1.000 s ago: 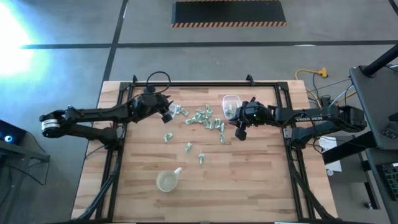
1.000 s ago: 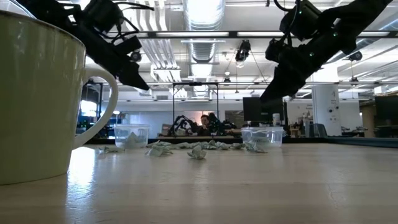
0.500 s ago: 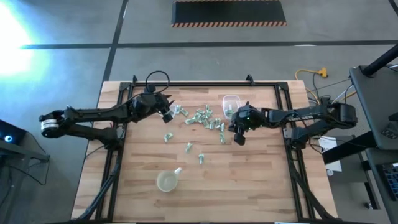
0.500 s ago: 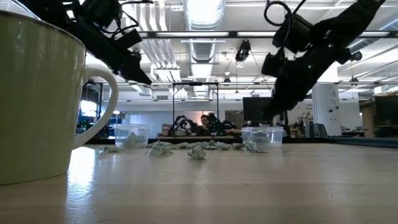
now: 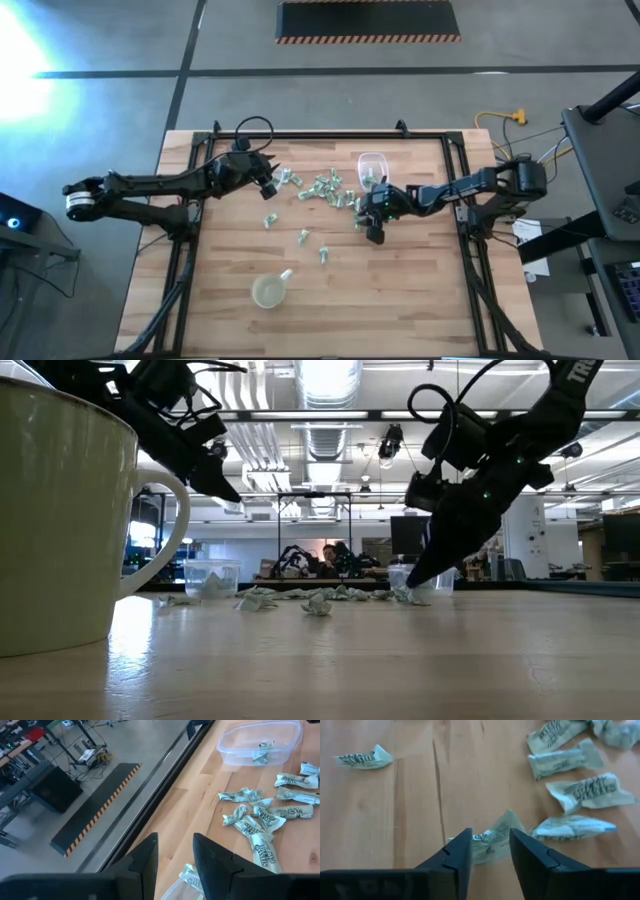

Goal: Pick and place items into bin
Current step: Put the green stevia packet into the rectangular transparent bin

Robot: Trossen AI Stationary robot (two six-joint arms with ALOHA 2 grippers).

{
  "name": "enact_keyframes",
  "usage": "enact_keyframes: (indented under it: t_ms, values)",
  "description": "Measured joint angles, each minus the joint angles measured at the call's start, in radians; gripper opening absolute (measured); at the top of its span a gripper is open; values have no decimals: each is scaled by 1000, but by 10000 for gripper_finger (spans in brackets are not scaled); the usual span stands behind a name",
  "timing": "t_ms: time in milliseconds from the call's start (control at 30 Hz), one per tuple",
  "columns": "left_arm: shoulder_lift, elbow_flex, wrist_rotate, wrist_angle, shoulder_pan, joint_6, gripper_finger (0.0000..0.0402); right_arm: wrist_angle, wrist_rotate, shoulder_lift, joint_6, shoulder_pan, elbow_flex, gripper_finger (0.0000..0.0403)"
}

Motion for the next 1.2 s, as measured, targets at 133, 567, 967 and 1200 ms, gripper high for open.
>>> enact_keyframes:
  t_ms: [133,567,967,1200]
  values:
    - [0,0,0,1,0,-5,107,0,-15,1,11,14,0,154]
    - [0,0,0,2,0,-6,107,10,32,4,6,63,0,186]
    - [0,0,0,2,0,-7,107,10,152,4,-37,133,0,187]
    - [0,0,4,2,-7,-9,107,10,204,7,-37,155,0,187]
